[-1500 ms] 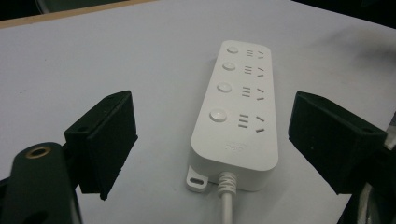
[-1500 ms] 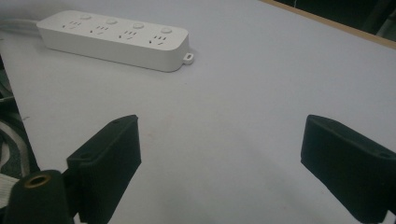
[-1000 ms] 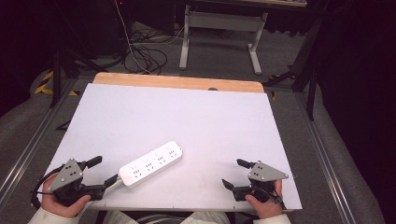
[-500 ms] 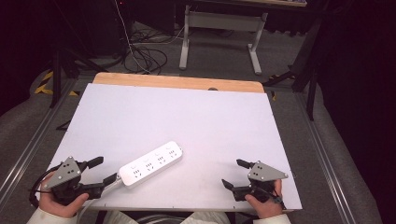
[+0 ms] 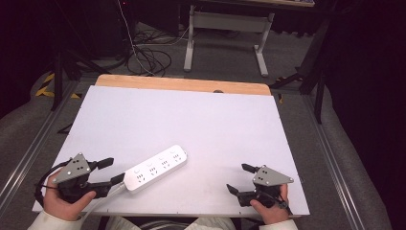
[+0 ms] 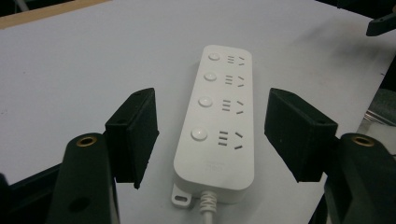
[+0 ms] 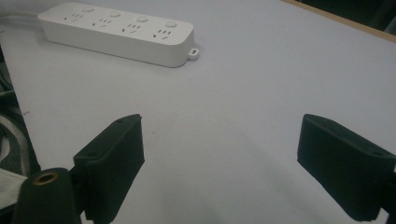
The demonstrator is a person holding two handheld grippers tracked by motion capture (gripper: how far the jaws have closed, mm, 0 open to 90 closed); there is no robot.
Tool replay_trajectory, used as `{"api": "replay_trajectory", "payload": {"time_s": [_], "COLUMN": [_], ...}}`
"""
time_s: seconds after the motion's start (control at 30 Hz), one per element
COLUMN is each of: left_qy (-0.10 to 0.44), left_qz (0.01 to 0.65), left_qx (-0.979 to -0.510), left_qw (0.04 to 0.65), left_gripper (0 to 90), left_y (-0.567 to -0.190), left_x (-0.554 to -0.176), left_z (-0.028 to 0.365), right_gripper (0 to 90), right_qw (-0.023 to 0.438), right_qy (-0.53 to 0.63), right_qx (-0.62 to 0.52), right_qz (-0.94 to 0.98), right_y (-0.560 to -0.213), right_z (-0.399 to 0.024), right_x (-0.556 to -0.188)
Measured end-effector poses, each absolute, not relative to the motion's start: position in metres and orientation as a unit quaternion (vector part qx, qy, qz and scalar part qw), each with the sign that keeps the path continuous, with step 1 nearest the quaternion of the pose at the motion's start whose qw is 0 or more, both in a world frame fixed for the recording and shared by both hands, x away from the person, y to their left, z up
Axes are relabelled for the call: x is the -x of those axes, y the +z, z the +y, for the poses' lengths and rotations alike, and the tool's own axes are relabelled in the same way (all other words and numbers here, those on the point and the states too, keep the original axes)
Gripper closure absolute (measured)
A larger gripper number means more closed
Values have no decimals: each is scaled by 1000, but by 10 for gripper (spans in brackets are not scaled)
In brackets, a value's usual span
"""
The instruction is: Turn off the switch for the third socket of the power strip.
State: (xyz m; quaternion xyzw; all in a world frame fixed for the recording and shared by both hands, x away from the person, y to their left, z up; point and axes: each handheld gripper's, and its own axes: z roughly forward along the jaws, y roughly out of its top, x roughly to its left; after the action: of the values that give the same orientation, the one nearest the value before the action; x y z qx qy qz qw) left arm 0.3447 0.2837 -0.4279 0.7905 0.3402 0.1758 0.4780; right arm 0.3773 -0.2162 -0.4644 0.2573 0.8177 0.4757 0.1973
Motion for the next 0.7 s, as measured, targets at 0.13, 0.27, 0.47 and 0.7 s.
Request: {"api": "replay_trajectory", "payload": {"time_s": [0.13,0.27,0.47,0.7], "left_qy": [171,166,157,153], "left_qz": [335,330,323,312], "left_qx": [-794,-797,-802,-809], "left_qw": [478,477,477,474], "left_gripper": [351,359,375,391], "left_y": [-422,-418,-414,-410], "left_x": [-354,-360,-368,-376], "left_z": [272,264,253,242], "right_gripper": [150,150,150,150], "right_qw": [198,197,196,195], "right_qy": [476,478,477,478], "right_qx": [-256,-256,-255,-254], "right_qz": [817,817,818,818], "right_y": [-464,-464,-465,-465], "right_z": [-216,-216,-215,-215], "right_x": [-377,-377,-377,-377]}}
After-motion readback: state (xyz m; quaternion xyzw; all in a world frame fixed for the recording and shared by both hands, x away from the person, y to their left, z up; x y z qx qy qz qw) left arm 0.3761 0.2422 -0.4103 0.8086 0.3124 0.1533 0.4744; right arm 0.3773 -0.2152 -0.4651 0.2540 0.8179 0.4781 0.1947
